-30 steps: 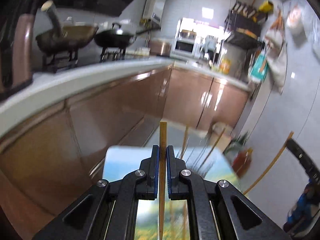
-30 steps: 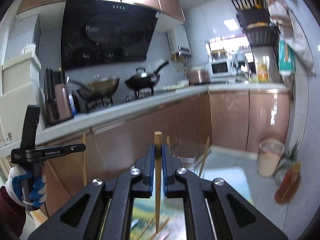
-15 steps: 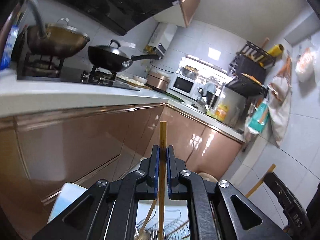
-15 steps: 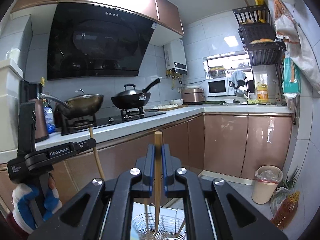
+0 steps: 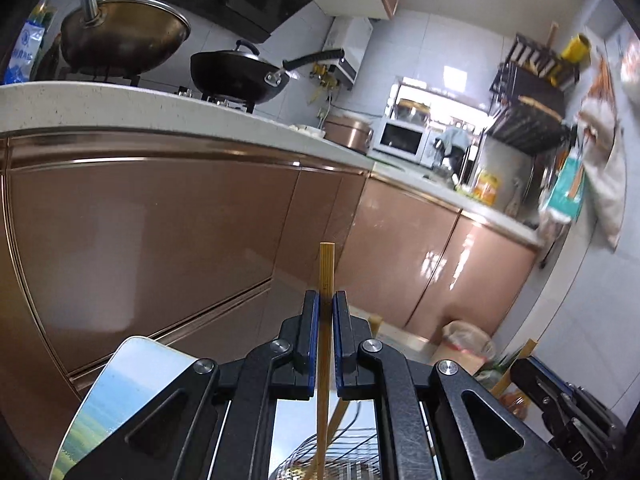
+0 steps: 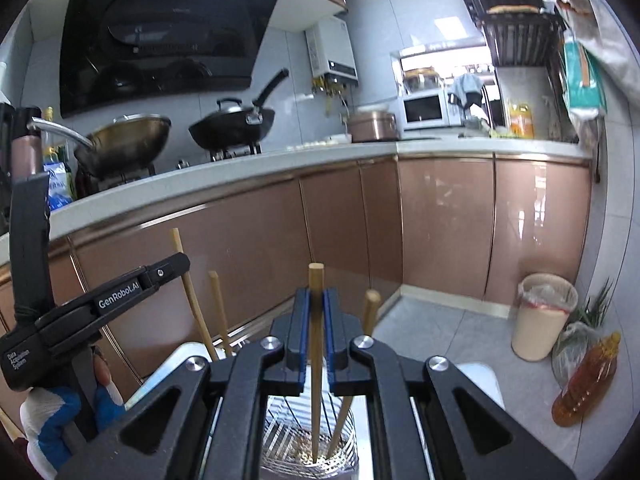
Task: Organize utensils
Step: 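Lower both chopsticks into the wire holder and open both tools, then withdraw both tools from the holder back toward the table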
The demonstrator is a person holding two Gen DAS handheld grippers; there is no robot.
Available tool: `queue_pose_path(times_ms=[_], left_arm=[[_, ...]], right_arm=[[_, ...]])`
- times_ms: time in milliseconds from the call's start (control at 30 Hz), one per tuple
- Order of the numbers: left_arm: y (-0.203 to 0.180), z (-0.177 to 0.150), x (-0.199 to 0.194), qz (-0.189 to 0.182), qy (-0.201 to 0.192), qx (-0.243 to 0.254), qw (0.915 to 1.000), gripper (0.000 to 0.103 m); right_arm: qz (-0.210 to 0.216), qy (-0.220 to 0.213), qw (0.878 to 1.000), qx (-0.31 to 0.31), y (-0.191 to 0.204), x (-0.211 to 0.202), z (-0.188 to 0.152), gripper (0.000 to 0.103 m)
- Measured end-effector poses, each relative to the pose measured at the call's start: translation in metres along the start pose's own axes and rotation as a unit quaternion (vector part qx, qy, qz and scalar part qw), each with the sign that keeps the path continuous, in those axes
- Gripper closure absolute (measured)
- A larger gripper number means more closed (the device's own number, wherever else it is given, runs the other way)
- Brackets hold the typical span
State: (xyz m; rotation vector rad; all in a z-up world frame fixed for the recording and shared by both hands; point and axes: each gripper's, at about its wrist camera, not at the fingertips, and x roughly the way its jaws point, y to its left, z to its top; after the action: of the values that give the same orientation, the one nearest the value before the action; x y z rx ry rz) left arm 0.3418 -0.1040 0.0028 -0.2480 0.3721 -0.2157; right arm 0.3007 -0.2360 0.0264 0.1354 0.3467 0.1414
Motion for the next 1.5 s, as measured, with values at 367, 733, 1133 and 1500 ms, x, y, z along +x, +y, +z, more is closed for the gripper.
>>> queue_pose_path(times_ms=[367,733,1133,1500], left_arm=[[0.003,-0.010,-0.021,0.013,0.009,0.009,0.9998,0.061],[0.028,0.001,-0.133,0.022,-0.020,0.036,0.9989,0.017],[0.086,-0.012,-0.246,0.064,-0.004,0.065,0.9958,0.014],[0.118,-0.018,-0.305,0.088,0.000,0.080,0.9929,0.015]], right_arm=[[-0.004,0.013,1.000,0.006,-0.003,-0.020,-0.003,0.090],[-0.021,0.002,1.000,0.014,0.010,-0.119,-0.005,0.047],[-0.040,0.015,0.999,0.010,0.036,-0.230,-0.040,0.047],[-0.033,0.022,0.999,0.002,0.060,-0.279,-0.053,0.047]])
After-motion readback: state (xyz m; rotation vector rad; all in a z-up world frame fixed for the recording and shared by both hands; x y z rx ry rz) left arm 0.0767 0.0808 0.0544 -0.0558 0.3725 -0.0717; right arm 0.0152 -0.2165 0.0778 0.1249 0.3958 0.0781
